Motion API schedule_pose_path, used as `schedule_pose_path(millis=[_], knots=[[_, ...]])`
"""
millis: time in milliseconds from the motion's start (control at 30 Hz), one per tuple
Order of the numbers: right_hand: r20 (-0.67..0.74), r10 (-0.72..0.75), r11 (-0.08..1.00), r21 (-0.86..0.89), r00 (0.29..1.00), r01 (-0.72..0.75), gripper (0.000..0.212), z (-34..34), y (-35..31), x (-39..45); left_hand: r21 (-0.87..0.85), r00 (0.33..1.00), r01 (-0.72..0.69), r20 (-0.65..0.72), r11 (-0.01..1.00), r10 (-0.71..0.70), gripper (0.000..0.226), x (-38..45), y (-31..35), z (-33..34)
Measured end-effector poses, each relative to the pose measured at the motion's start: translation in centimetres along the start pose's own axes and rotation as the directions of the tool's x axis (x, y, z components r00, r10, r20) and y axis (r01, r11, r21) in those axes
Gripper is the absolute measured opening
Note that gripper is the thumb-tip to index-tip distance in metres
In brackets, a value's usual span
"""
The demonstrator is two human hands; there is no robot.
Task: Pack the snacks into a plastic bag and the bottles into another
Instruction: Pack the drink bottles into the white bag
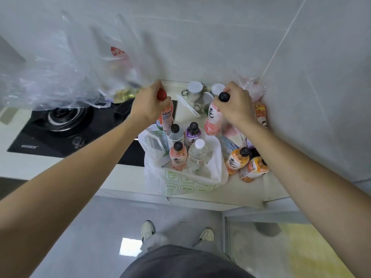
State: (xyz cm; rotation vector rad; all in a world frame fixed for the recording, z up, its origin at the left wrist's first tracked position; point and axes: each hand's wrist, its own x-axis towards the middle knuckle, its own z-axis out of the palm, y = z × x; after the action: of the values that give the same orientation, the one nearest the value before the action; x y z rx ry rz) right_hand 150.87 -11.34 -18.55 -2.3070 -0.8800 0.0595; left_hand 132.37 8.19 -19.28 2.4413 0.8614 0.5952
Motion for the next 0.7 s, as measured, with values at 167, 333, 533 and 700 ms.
schedule_pose_path(millis=[167, 333, 533, 700], knots=[[0.013, -0.039, 0.999, 0.003, 0.999, 0.039, 0.017, -1.0, 0.0, -2.8, 0.004, 0.996, 0.054, -0.070, 0.999, -0.054, 0.018, -3.6, -0.1, -1.6], [-0.012, -0.039, 0.995, 0.089, 0.999, 0.040, 0.016, -1.4, 0.4, -5.6, 0.017, 0.991, 0.123, -0.054, 0.992, -0.121, 0.020, -6.3, -0.8, -2.7], [-0.043, 0.009, 0.996, 0.089, 0.999, -0.005, 0.022, -1.6, 0.6, -9.5, 0.012, 0.995, 0.077, 0.063, 0.997, -0.078, 0.021, -9.6, -1.0, -2.8], [0.002, 0.043, 0.996, 0.072, 0.999, -0.043, 0.018, -0.6, 0.2, -12.8, -0.046, 0.980, 0.125, 0.159, 0.991, -0.116, 0.022, -12.2, -1.9, -2.0]])
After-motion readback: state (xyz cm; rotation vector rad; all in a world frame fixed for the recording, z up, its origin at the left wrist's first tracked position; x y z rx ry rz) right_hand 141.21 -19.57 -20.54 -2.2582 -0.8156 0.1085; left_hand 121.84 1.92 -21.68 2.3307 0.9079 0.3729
